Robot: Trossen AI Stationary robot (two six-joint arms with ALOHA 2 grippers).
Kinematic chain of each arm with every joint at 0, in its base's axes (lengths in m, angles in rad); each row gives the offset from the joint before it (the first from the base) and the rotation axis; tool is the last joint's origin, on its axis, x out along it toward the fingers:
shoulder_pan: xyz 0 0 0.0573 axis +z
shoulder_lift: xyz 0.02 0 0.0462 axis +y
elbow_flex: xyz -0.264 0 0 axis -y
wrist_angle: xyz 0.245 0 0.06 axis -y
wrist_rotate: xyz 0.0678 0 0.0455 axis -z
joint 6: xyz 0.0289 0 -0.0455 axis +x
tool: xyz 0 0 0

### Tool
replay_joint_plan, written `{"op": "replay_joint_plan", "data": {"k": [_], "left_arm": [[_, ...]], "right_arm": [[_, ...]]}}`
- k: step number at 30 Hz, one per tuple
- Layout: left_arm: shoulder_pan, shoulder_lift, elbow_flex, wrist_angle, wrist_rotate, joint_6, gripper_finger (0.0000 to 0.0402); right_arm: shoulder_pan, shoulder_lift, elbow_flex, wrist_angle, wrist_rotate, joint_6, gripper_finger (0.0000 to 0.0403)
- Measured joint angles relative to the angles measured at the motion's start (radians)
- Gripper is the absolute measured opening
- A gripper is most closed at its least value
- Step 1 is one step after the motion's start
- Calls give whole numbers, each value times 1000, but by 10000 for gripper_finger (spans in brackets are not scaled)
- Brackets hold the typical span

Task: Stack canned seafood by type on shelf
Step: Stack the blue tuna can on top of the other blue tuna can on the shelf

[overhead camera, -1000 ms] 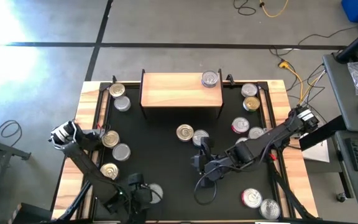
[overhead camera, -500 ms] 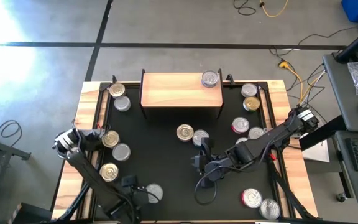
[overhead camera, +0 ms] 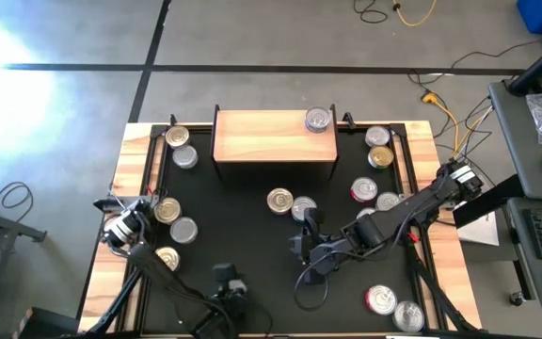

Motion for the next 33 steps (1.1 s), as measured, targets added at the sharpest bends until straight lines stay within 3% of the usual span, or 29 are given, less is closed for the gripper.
{"op": "replay_joint_plan", "data": {"k": [5, 9, 15, 24, 33], "left_arm": [[24, 44, 129, -130, -18, 41, 356], [3, 42, 227, -261, 59, 25, 356], [-89, 35, 278, -550, 190, -197, 356], [-185, 15, 72, -525, 347, -474, 356], [-162, 13, -83, -246, 384, -402, 356]], "right_arm": [[8, 0, -1, -5, -2, 2, 86], [17, 0, -15, -6, -2, -7, 78], [28, 0, -40, 2, 2, -24, 86], [37, 0, -53, 33, 2, -25, 113], [37, 0, -53, 56, 2, -34, 131]]}}
